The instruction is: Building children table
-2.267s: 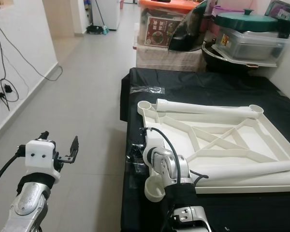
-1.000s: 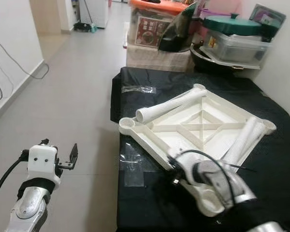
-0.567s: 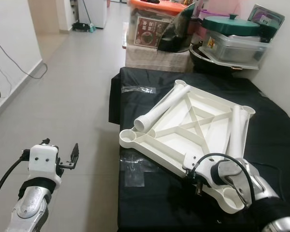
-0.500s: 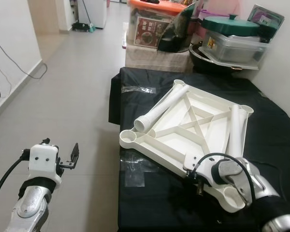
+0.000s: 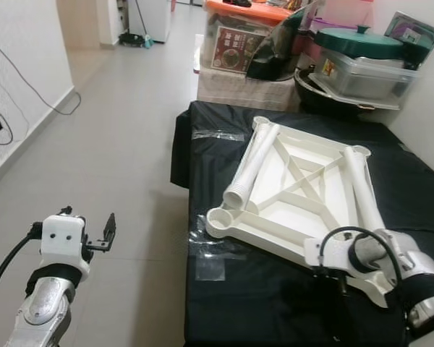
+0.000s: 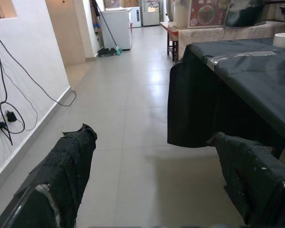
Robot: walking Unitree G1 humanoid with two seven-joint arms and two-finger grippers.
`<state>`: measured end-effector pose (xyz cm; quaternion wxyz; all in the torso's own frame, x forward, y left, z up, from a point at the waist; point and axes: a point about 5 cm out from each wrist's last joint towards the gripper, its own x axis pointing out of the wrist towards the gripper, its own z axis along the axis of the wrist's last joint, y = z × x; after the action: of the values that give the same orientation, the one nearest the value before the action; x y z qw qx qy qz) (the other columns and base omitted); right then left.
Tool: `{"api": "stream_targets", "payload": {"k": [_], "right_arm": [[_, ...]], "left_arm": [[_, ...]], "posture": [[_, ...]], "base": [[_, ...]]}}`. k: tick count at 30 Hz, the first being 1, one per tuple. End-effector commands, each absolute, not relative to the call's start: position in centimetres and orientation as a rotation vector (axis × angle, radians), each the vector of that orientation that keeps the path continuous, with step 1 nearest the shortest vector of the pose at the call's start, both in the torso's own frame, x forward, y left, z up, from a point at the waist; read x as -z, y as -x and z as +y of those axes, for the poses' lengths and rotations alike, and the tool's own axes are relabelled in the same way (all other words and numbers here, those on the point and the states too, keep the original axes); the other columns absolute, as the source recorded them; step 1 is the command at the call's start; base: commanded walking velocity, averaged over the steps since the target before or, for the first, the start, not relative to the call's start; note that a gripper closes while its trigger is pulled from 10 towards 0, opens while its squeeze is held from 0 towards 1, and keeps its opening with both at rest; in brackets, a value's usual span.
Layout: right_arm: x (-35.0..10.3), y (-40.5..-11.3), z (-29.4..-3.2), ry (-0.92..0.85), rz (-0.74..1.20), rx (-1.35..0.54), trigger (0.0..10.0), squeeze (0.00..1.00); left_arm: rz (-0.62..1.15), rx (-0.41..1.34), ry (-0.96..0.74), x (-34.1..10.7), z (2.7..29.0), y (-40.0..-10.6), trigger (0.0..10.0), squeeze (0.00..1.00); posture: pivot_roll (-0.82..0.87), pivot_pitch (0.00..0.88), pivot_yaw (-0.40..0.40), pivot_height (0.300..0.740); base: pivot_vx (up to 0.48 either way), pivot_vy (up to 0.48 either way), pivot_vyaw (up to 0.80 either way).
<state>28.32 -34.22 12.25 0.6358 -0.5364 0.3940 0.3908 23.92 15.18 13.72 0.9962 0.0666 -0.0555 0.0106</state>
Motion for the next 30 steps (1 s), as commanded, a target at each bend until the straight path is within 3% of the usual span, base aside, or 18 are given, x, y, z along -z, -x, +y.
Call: {"api": "stream_targets", "payload": {"k": [1, 6, 7, 8, 9, 16, 30], "right_arm": [[-13.6, -28.5, -35.4, 1.335, 0.877, -0.817, 0.0, 0.00], [-13.4, -27.9, -36.7, 1.372, 0.920, -0.794, 0.0, 0.00], [-13.4, -28.1, -37.0, 1.371, 0.925, -0.751, 9.3, 0.00], [-13.5, -28.3, -37.3, 1.381, 0.926, -0.699, 10.0, 0.01], [-13.5, -28.4, -37.3, 1.358, 0.937, -0.691, 10.0, 1.00], [-13.9, -28.9, -36.6, 1.250, 0.903, -0.718, 10.0, 1.00], [-18.5, -32.0, -31.1, 1.033, 0.517, -0.867, 10.0, 1.00]], "left_arm": [[-0.088, -0.008, -0.126, -13.3, 14.9, -24.0, 10.0, 0.00], [-0.083, -0.002, -0.125, -13.2, 14.8, -24.0, 10.0, 0.00], [-0.082, 0.000, -0.124, -13.2, 14.7, -24.0, 10.0, 0.00], [-0.081, 0.001, -0.123, -13.2, 14.7, -24.0, 10.0, 0.00], [-0.081, 0.001, -0.123, -13.2, 14.7, -24.0, 10.0, 0.00], [-0.081, 0.003, -0.117, -13.1, 14.7, -24.0, 10.0, 0.00], [-0.099, 0.035, -0.096, -13.4, 14.3, -24.0, 10.0, 0.00]], "posture": [[0.04, 0.000, -0.126, 0.740], [0.04, 0.000, -0.124, 0.740], [0.04, 0.000, -0.124, 0.740], [0.03, 0.000, -0.121, 0.740], [0.03, 0.000, -0.121, 0.740], [0.03, 0.000, -0.121, 0.740], [0.03, 0.000, -0.109, 0.740]], "base": [[0.000, 0.000, 0.00], [0.000, 0.000, 0.00], [0.000, 0.000, 0.00], [0.000, 0.000, 0.00], [0.000, 0.000, 0.00], [0.000, 0.000, 0.00], [0.000, 0.000, 0.00]]}}
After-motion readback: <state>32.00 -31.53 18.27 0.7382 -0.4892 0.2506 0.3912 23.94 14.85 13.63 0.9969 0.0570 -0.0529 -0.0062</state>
